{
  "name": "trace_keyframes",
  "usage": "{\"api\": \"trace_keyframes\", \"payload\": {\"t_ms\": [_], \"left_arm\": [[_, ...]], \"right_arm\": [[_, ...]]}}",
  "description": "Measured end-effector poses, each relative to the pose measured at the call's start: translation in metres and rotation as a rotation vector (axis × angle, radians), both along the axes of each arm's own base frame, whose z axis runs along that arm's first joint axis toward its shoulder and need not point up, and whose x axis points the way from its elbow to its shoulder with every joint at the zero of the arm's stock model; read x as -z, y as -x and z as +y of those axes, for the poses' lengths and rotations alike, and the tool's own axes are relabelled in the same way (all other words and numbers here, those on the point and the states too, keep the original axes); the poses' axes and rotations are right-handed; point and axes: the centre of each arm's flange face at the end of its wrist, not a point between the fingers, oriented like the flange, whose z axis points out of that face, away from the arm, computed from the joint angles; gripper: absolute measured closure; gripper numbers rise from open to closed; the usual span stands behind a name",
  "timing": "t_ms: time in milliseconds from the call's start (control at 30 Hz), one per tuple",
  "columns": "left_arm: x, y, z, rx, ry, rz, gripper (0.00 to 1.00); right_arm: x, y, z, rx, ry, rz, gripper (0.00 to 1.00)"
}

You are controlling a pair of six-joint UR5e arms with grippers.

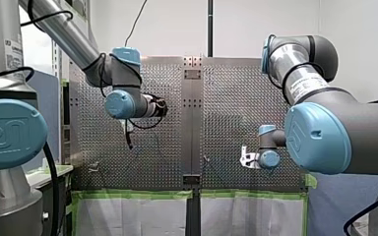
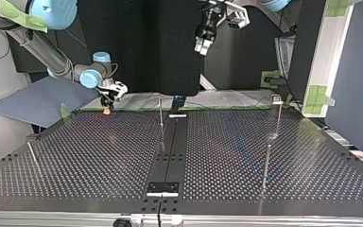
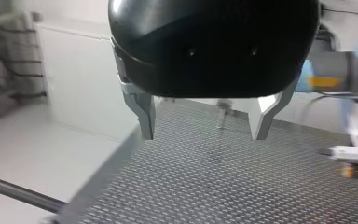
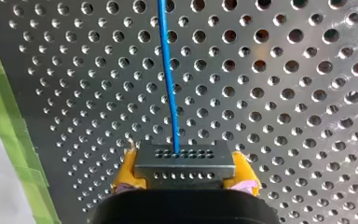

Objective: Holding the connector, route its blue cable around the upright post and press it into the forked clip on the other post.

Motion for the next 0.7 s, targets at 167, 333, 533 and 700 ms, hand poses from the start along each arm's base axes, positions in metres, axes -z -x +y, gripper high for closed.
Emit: {"api": "trace_keyframes", "payload": {"t_ms": [167,333,533,700], "left_arm": [[0.003,-0.004,-0.002,-0.009,-0.007,-0.015,0.00],[0.008,-0.005,0.002,-0.043,-0.048,-0.003,0.00],[0.010,-0.005,0.008,-0.092,-0.078,0.007,0.00],[0.011,-0.006,0.011,-0.127,-0.084,0.009,0.00]], "right_arm": [[-0.011,0.000,-0.003,0.014,0.005,0.017,1.00],[-0.019,0.000,-0.004,0.022,0.011,0.020,1.00],[-0.049,-0.011,0.000,0.026,0.013,0.023,1.00],[-0.080,-0.020,0.004,0.036,0.022,0.025,1.00]]}}
